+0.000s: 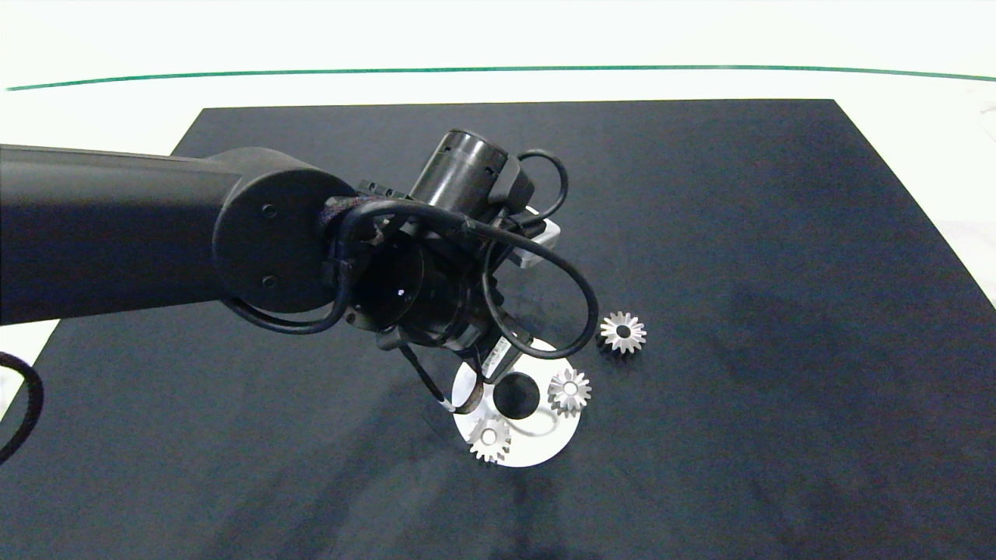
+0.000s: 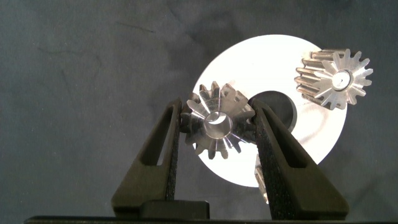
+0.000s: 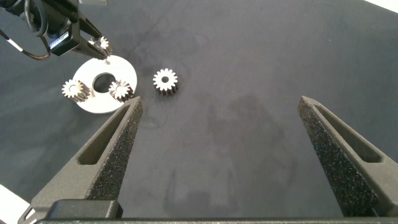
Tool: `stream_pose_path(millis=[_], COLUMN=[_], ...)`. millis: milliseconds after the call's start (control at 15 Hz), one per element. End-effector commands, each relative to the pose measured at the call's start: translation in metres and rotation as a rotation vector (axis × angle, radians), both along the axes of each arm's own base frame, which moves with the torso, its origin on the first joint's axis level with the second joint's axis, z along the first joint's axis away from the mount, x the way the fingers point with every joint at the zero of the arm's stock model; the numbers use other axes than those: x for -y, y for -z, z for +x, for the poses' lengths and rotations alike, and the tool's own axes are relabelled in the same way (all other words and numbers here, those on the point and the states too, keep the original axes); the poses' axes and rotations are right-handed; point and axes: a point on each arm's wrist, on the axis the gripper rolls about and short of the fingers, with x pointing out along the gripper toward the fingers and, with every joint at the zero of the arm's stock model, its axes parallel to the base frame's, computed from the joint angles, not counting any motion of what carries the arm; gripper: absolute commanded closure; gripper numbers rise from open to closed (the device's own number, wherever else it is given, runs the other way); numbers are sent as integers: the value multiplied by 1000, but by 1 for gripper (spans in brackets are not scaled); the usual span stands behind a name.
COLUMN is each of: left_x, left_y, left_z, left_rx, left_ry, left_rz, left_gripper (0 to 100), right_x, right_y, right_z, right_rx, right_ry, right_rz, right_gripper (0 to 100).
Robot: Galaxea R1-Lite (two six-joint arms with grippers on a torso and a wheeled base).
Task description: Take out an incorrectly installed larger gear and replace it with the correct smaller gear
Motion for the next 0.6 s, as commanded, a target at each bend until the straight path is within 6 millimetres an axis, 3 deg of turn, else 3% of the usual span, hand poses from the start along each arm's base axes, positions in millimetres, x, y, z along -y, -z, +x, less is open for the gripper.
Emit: stream_pose_path(millis=[67, 600], left_x=[0, 0], left_y=[1, 5], left_z=[0, 2], left_rx=[1, 0], left_ry=[-4, -17], left_rz=[7, 24], left_gripper=[72, 72], right_x=[0, 1], right_y=[0, 1], right_z=[0, -1], right_rx=[0, 0], right_ry=[1, 1], right_rz=[-2, -4], right_gripper=[0, 0])
